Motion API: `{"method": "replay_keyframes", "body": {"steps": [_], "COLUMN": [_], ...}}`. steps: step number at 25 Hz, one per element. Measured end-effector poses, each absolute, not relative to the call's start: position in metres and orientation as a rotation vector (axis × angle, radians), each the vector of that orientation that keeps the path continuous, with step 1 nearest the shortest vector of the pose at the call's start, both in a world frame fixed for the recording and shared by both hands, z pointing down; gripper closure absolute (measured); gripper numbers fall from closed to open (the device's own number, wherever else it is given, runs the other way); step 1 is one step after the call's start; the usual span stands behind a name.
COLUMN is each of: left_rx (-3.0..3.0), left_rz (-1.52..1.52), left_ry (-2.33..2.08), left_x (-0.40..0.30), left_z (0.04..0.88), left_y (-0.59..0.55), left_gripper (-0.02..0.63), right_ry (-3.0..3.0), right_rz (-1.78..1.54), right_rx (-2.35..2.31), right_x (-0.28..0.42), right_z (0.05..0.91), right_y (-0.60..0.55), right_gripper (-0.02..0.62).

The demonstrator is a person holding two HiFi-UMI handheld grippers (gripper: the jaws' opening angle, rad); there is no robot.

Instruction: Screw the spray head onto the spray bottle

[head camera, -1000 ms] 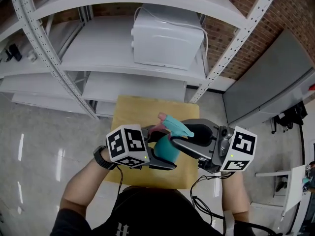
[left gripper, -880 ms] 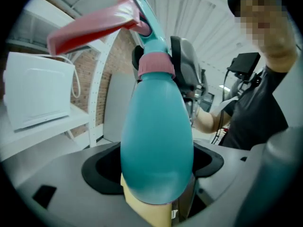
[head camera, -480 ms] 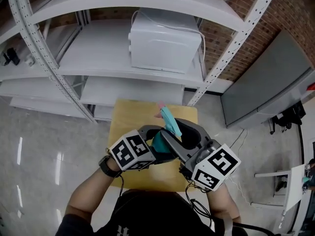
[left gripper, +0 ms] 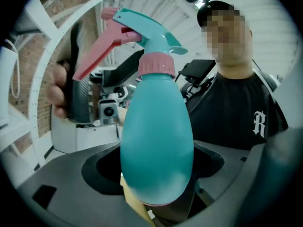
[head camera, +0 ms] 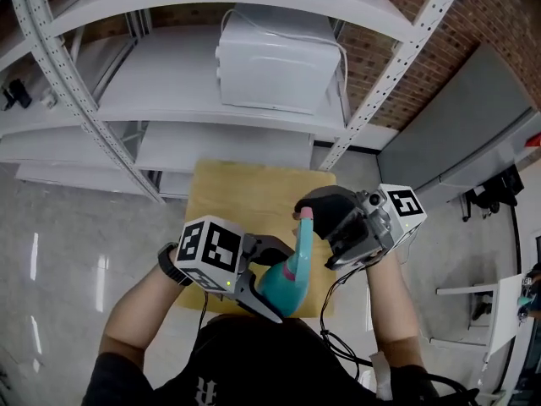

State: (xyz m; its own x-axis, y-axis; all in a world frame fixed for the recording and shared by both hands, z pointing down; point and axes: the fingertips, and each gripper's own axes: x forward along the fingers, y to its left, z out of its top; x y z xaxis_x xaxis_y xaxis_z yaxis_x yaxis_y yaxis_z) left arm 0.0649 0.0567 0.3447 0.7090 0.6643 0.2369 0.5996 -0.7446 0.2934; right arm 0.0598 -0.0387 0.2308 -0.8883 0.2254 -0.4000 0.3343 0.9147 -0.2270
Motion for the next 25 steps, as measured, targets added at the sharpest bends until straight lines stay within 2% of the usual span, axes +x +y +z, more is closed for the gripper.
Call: {"method": "replay_keyframes", "body": {"steps": [4,6,9,19,22,25], "left_rx": [2.678,2.685,2.699,2.673,2.671,2.689], "left_rz": [0.502,0.501,0.51,0.693,0.704,0.667], "left_ry": [1.064,0.967,0.735,-0.096,-0.146,0.01], "left_x": [0.069,0.071,0.072,0.077,0.081,0.086], "left_z": [0.348,0.353,0.364,0.419,0.425,0.417], "left_y": [0.066,0.054,0.025,-0.07,-0.078,-0.064], "left_gripper": [0.204,0.204,0.204,0.204,0.204,0.204], "right_ry": [2.814,2.872,2.985,3.05,2.985,2.986], "right_rz": [-0.267,-0.284,-0.355,-0.488,-0.494,-0.502], "right_rx": [0.613,0.521,0.242,-1.026,-1.202,-1.096], "right_x": [0.031,0.03,0.03,0.036,0.038,0.037], "right_z": [0.23,0.233,0.246,0.297,0.304,0.296], "right_y": [-0.013,-0.019,-0.041,-0.121,-0.128,-0.118], "right_gripper": [0.288,0.388,0.479,0.5,0.502,0.495]}}
